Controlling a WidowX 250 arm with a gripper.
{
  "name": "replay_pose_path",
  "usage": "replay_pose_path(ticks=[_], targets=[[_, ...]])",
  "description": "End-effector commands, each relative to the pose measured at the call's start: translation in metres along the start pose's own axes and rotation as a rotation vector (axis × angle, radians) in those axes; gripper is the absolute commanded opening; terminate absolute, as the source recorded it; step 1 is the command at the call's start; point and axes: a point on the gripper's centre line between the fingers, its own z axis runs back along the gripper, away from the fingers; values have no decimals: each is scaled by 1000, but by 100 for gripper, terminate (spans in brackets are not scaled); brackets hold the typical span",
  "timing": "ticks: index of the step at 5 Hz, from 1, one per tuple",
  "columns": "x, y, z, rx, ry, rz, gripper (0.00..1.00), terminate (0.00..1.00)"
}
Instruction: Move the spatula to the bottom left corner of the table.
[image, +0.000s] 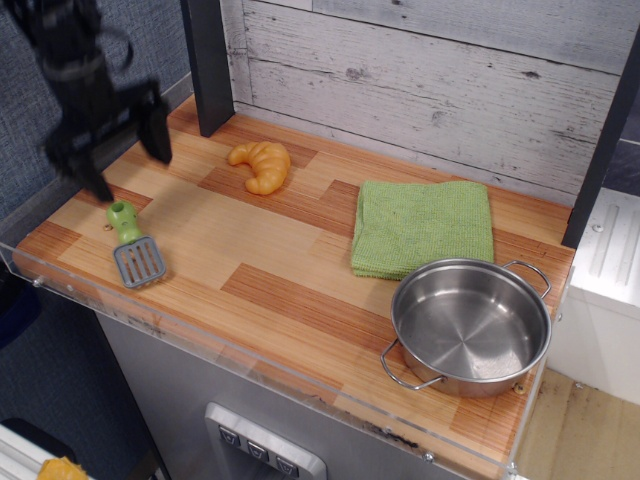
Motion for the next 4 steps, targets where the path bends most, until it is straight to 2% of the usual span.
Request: replay_pose_path(ticks=[1, 3, 4], targets=[[-31, -17, 70, -128, -88, -59, 100, 0], [-31, -17, 70, -128, -88, -59, 100, 0], [-31, -17, 70, -128, -88, -59, 100, 100]])
